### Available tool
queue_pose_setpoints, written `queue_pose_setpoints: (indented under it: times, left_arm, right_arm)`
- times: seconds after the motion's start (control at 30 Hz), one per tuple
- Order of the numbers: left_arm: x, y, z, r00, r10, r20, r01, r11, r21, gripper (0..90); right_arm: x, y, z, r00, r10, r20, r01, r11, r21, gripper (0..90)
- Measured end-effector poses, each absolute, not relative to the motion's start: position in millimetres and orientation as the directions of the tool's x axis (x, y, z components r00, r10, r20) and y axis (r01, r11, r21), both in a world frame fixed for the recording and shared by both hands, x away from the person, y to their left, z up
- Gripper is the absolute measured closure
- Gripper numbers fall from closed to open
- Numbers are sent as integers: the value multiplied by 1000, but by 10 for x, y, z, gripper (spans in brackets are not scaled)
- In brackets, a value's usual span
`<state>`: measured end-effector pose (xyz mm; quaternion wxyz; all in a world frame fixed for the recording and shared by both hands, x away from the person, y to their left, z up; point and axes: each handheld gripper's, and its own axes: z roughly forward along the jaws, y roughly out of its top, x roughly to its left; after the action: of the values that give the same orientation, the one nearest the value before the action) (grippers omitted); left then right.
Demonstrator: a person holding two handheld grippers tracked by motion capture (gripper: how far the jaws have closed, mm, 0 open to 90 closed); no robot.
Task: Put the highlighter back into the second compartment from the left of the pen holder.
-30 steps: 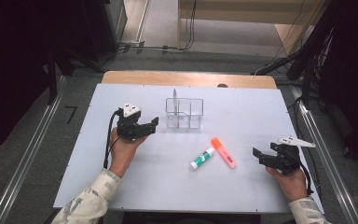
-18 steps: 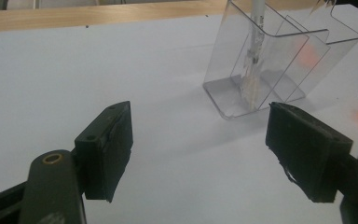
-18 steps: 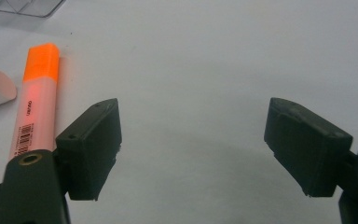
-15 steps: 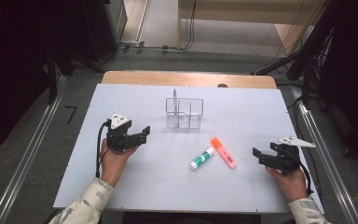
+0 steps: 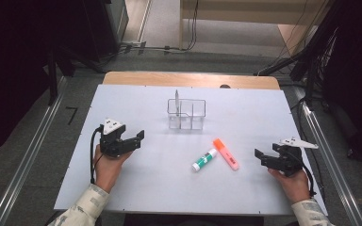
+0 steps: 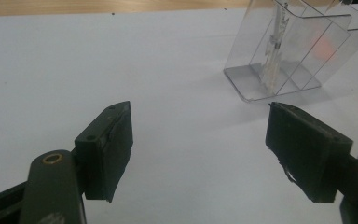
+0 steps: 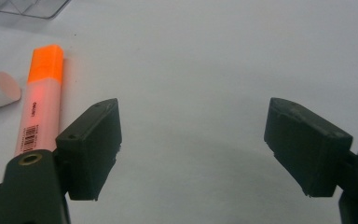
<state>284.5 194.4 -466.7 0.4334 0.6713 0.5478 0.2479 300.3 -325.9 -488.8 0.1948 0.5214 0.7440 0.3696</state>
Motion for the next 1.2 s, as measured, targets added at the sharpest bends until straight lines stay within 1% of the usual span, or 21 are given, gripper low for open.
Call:
queue_pose_setpoints:
  times: [0.67, 1.2]
  left_arm:
    - [2828, 2064, -4733, 246, 955, -167, 541, 8, 841, 237]
    - [2836, 2058, -4743, 250, 953, -173, 546, 9, 838, 227]
  right_arm:
    - [3050, -3014, -4885, -432, 898, 81, 613, 226, 757, 176]
    - [3087, -2771, -4903, -485, 871, 76, 602, 269, 752, 176]
